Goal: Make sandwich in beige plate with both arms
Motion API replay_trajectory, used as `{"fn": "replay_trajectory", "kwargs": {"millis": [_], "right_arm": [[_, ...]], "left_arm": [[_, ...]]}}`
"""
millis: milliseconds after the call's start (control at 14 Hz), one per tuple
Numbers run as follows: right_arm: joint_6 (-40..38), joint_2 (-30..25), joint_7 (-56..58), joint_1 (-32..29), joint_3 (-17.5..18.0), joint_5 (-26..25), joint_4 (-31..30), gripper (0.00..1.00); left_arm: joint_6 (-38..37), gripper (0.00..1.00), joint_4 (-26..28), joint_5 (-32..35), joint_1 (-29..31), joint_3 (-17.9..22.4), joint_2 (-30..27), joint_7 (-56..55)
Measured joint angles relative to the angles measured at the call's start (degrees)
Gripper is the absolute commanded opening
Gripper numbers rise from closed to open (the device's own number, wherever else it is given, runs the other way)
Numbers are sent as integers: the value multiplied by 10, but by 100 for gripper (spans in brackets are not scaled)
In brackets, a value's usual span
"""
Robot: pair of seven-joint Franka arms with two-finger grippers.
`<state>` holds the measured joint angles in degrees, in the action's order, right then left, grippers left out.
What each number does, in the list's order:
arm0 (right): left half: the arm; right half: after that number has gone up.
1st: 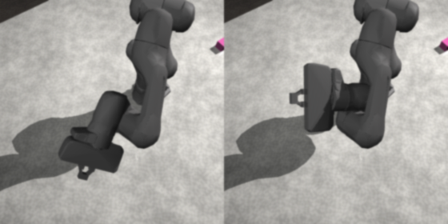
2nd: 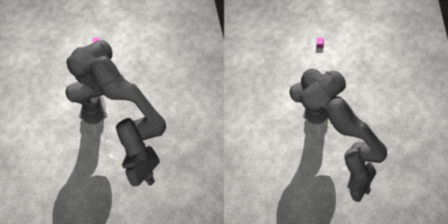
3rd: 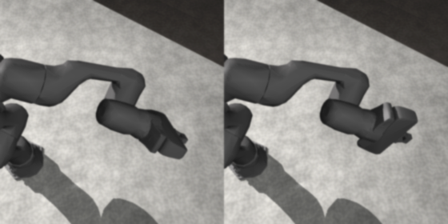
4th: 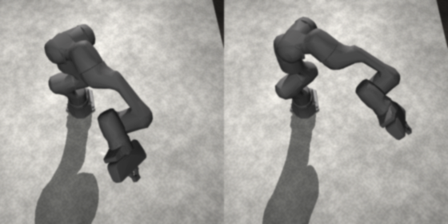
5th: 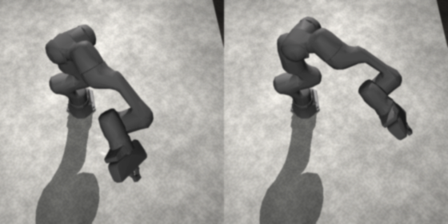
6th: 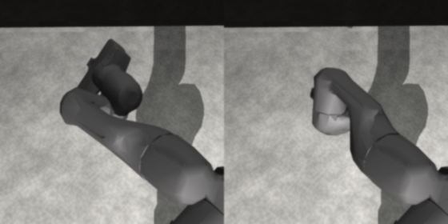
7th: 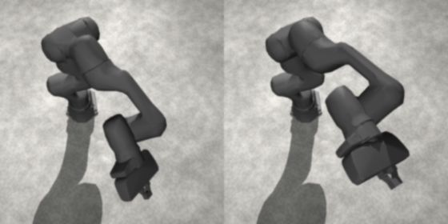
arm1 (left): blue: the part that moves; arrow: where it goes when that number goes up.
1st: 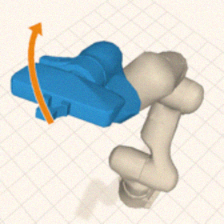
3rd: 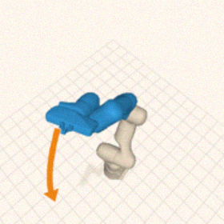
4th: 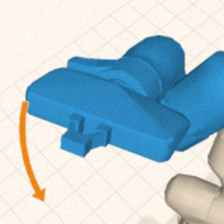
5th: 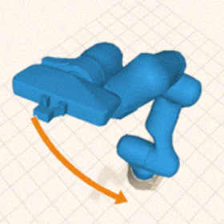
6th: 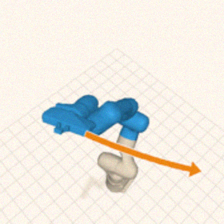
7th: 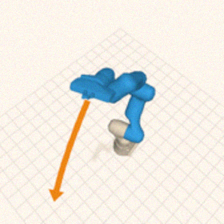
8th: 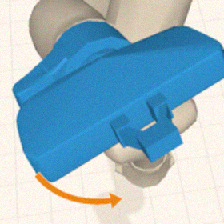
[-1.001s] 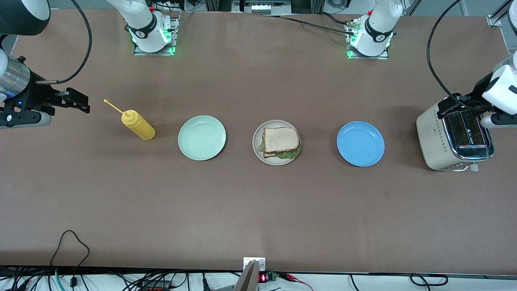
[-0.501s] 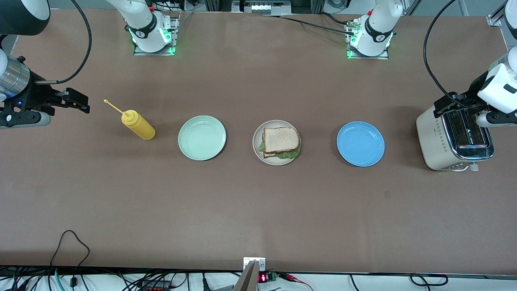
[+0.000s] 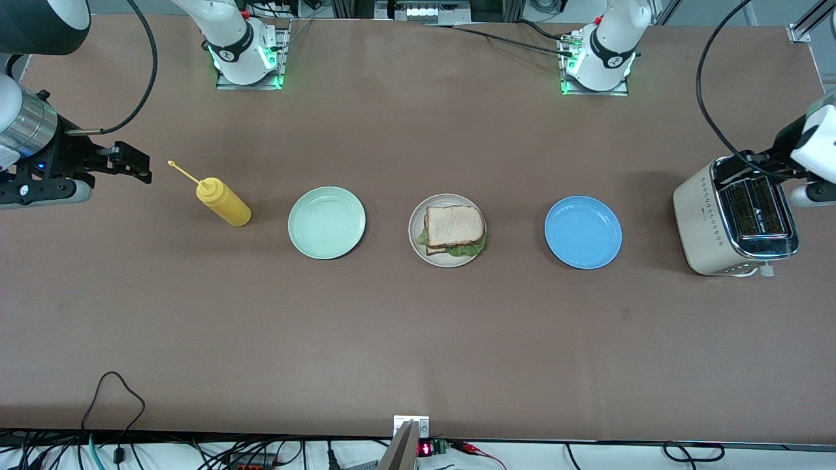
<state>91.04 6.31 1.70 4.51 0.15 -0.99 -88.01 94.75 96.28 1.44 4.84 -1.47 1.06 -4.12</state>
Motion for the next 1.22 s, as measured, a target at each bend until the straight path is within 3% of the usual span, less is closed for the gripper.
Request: {"fn": "replay_trajectory", "kwargs": {"millis": [286,1216], "right_arm": [[0,0,0,0,0,0,0,100],[-3,0,0,-19,-10,-1,0,100]], "left_arm": [[-32,100,-1,0,2,-13,-12,-1],[-27,100,-1,5,4,-18,-17,0]]}}
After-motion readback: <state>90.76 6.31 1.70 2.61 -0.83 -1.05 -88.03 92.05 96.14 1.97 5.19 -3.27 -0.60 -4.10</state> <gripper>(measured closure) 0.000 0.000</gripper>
